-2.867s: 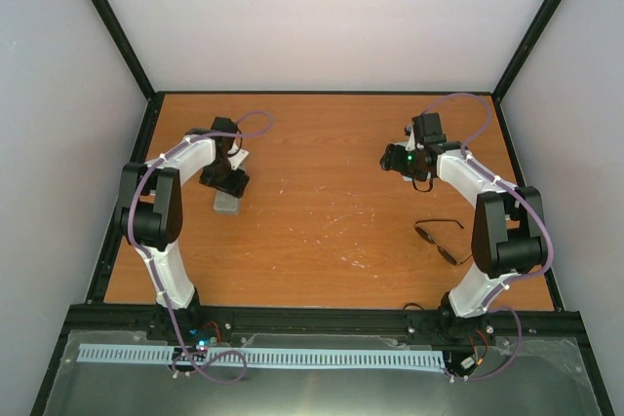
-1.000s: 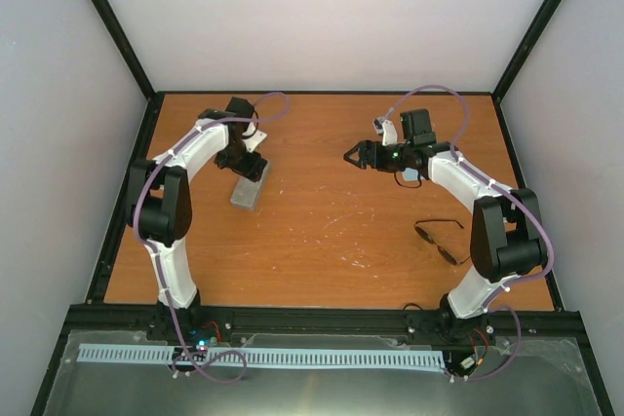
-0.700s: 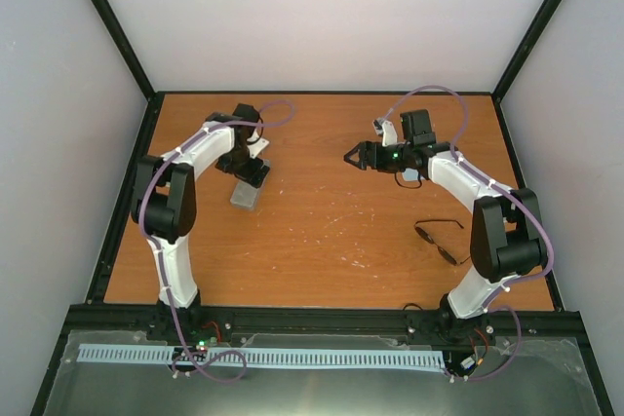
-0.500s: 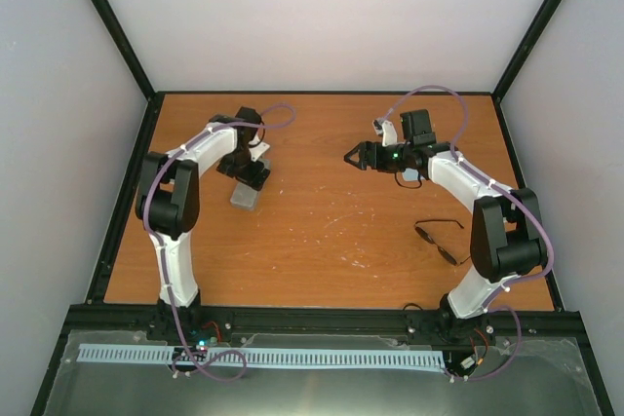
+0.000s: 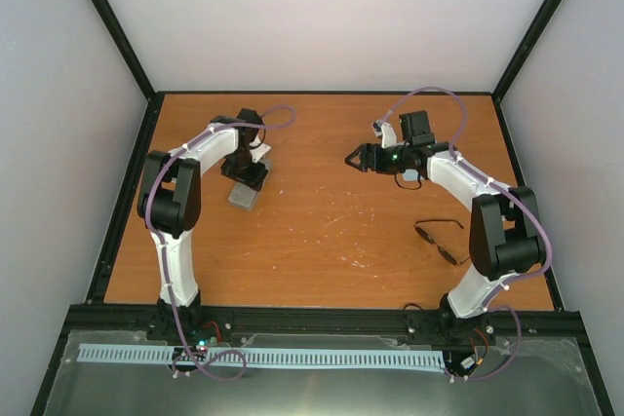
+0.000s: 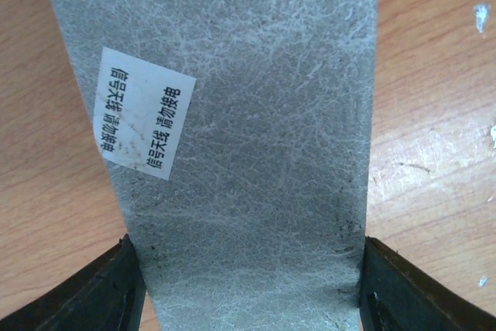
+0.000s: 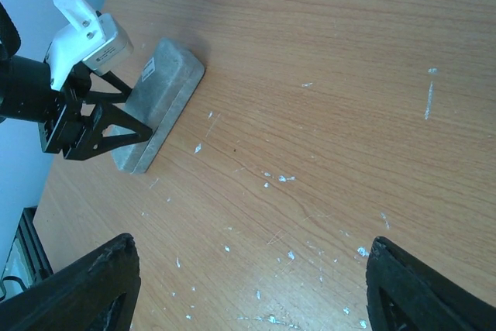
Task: Organize the sunglasses
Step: Pick up the sunglasses case from the center of the board, then open the sunglasses case.
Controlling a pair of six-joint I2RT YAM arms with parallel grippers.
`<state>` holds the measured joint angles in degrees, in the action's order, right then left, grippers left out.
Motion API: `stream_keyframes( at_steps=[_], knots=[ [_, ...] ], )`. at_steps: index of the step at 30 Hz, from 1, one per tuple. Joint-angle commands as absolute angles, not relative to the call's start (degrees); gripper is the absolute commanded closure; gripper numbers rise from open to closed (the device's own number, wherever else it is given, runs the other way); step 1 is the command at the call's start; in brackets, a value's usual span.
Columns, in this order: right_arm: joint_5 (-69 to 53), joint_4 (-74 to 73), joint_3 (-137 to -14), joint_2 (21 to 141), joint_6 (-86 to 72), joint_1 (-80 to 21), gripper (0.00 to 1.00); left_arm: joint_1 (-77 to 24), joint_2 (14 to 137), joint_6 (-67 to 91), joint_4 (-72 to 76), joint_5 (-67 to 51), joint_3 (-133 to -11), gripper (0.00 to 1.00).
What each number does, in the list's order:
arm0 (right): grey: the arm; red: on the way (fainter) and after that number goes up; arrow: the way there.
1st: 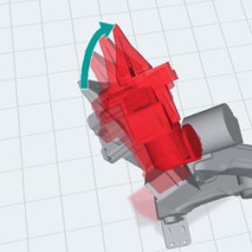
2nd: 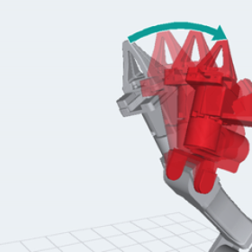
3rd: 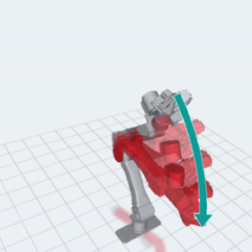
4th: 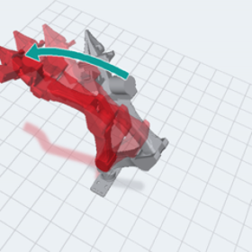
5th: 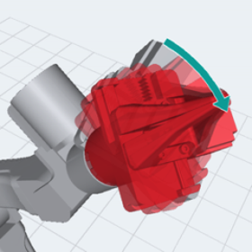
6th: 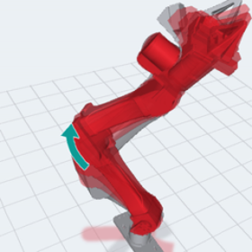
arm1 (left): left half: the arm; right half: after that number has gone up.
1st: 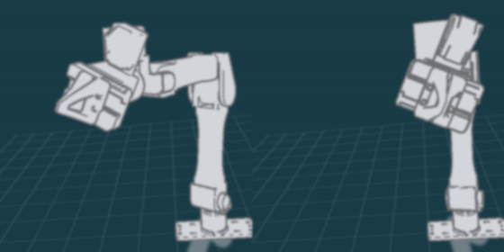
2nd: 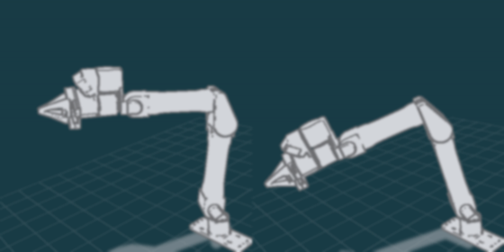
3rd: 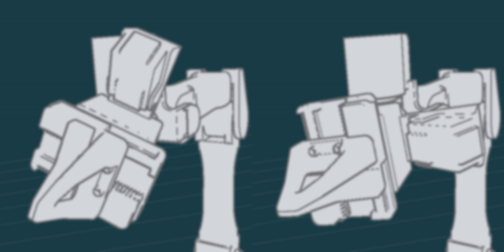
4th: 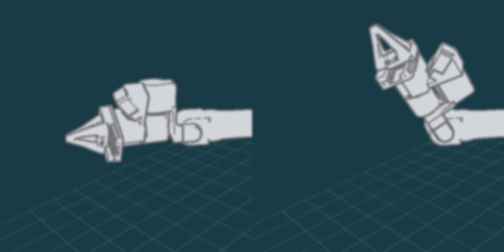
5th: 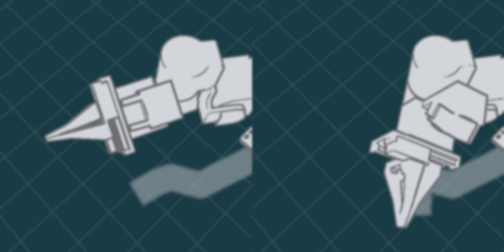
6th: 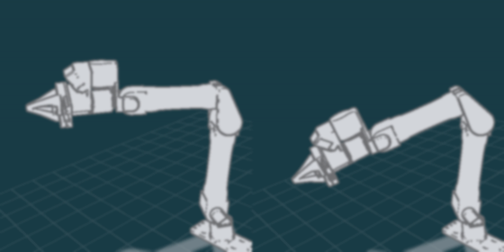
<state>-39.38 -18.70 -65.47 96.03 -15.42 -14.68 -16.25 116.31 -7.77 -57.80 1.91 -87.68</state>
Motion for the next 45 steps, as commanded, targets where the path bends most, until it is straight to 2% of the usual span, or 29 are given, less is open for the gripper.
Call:
stream_keyframes(
  at_steps=[1,7,15,20,22,24,26,27,29,32,38,43,45],
  knots=[
    [-39.4,-19.2,-66.5,96.9,-15.1,-15.0,0.23,-16.6,116.9,-7.3,-57.7,0.3,-86.5,0.41],
    [-39.2,-18.5,-66.0,96.2,-15.6,-14.9,0.23,-16.6,115.2,-7.6,-56.9,-2.8,-85.4,0.63],
    [-44.5,-12.2,-64.3,94.8,-17.9,-14.9,0.16,-16.6,113.1,-9.4,-56.5,-17.4,-89.2,0.71],
    [-49.0,-4.4,-61.3,93.7,-22.1,-15.0,0.12,-16.6,111.5,-11.8,-55.9,-34.4,-93.6,0.73],
    [-49.6,-2.7,-60.4,93.4,-23.0,-15.0,0.17,-16.5,111.0,-11.8,-54.8,-41.6,-95.5,0.73],
    [-48.3,-3.7,-60.6,93.0,-22.8,-15.0,0.33,-16.5,111.0,-11.0,-53.8,-47.8,-97.6,0.74],
    [-47.0,-6.3,-61.5,92.3,-21.4,-15.4,0.37,-16.5,111.1,-9.9,-52.5,-52.3,-99.6,0.75],
    [-46.5,-7.5,-61.9,91.8,-20.8,-15.8,0.34,-16.5,111.3,-9.2,-51.7,-54.0,-100.4,0.75],
    [-46.5,-7.0,-62.1,90.7,-20.9,-16.7,0.21,-16.5,111.5,-7.6,-50.0,-57.1,-101.9,0.75],
    [-49.7,0.4,-59.9,89.7,-26.3,-16.7,0.13,-16.5,111.9,-6.4,-48.2,-61.2,-103.3,0.75],
    [-55.8,27.2,-53.1,89.9,-43.4,-16.8,0.1,-16.5,112.5,-5.7,-46.4,-67.5,-104.5,0.77],
    [-54.8,28.4,-53.9,90.7,-42.2,-16.8,0.08,-16.5,112.2,-6.7,-46.1,-73.0,-104.8,0.78],
    [-56.2,33.1,-54.2,92.0,-44.6,-16.8,0.08,-16.5,112.3,-7.1,-45.9,-75.7,-104.8,0.78]
  ],
)
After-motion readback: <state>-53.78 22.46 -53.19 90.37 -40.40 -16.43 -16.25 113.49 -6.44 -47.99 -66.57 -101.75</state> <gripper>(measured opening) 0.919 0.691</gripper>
